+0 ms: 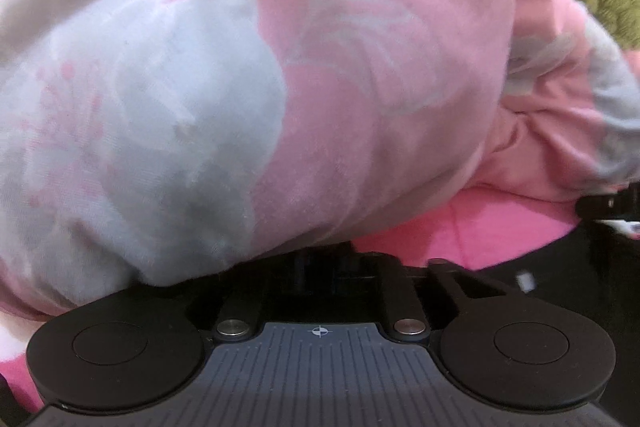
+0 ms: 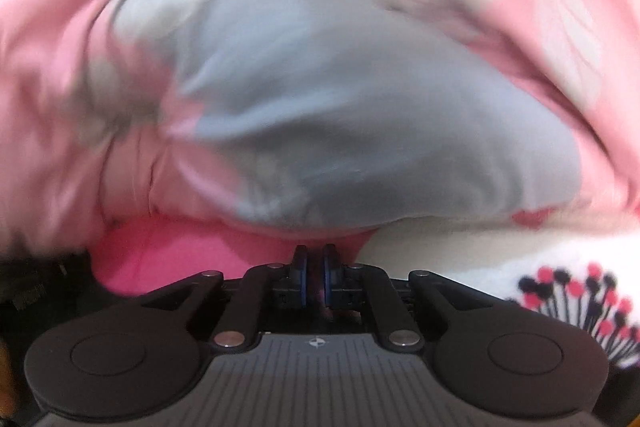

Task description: Fold clothes

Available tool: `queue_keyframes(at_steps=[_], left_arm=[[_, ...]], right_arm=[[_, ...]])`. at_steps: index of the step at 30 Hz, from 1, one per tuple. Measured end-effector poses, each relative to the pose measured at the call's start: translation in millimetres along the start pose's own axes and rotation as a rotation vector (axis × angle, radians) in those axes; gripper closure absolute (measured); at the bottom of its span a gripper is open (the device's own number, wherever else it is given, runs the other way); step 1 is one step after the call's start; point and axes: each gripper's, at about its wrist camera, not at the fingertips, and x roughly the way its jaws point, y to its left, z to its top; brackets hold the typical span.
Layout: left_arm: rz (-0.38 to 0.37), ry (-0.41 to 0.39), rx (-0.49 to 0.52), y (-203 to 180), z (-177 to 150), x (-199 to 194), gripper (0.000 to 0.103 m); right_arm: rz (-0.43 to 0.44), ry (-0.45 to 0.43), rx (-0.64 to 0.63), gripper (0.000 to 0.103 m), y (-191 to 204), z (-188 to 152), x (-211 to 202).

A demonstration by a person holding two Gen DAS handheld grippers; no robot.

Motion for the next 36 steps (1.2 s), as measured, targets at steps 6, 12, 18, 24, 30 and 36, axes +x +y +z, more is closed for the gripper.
queue_keyframes(at_steps=[6,12,18,24,30,36], left_arm=[[-0.056,0.008,0.008,-6,-4,-22,0.027],[-0.035,-0.015,0.047,-16,-6,-32,0.008],[-0.022,-0.003,0.065,-19,-3,-46,0.007],[-0.054,0.01,0.032,-1,-6,-94,0.005],[-0.098,0.027,-0.125,43,-40,-139,0.006],[-0.053,0.023,-0.243,85,-64,-155,0.035]], right_arm=[[0.041,-0.076,0.004,0.061,-15,6,-73],[0.022,0.001,-0.016,0.068,-12,-7,-60],[-0.023,0.069,0.015,0.084,-13,-13,-30],[-0.064,-0.045,0.129,0.083,-27,-1,-70],[0.074,0.048,-0.011,0.083,38,-22,-92],[0.268,0.214,-0.131,0.083,138,-43,-46]])
